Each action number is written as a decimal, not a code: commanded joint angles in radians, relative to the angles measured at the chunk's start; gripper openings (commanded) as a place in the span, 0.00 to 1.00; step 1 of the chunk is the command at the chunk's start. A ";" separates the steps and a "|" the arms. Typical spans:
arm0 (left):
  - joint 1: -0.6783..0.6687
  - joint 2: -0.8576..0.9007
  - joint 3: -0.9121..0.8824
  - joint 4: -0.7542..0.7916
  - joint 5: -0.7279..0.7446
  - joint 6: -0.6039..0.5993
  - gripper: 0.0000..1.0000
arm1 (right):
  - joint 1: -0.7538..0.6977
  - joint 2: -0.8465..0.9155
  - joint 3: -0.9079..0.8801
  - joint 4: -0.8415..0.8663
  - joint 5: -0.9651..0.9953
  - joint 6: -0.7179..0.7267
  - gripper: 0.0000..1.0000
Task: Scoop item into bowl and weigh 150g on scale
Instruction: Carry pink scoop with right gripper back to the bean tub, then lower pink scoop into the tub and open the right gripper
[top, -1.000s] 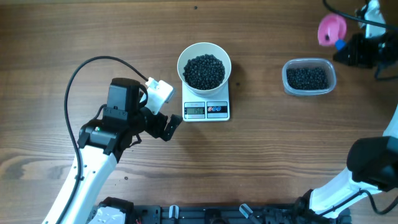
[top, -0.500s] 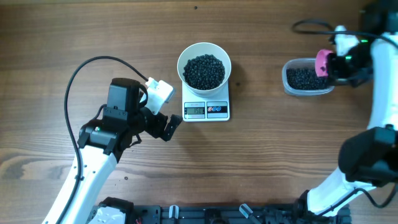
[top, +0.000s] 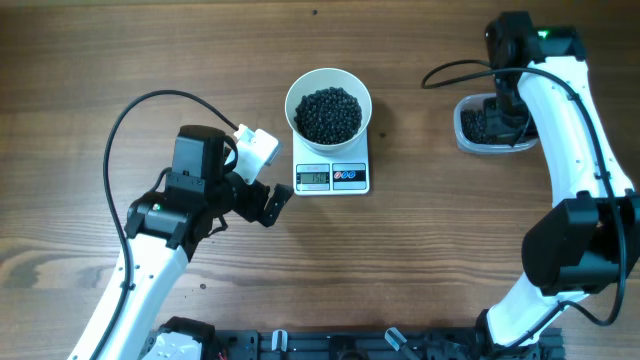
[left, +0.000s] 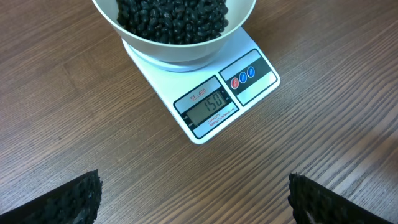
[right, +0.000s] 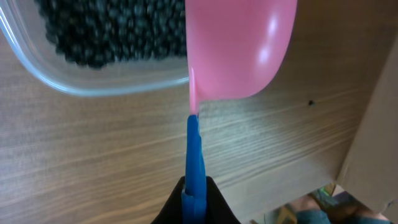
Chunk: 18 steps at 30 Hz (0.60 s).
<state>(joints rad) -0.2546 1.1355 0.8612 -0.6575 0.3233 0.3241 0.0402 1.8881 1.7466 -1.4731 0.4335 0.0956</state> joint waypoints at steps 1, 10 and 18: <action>-0.003 0.008 -0.010 0.002 0.016 0.002 1.00 | -0.002 -0.014 -0.004 0.013 0.016 0.046 0.04; -0.003 0.008 -0.010 0.002 0.016 0.002 1.00 | -0.130 -0.014 -0.010 0.106 -0.634 -0.008 0.04; -0.003 0.008 -0.010 0.002 0.016 0.002 1.00 | -0.227 -0.014 -0.106 0.184 -0.898 -0.032 0.04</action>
<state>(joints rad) -0.2546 1.1355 0.8612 -0.6575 0.3233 0.3241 -0.1596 1.8881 1.6745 -1.3205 -0.2764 0.0814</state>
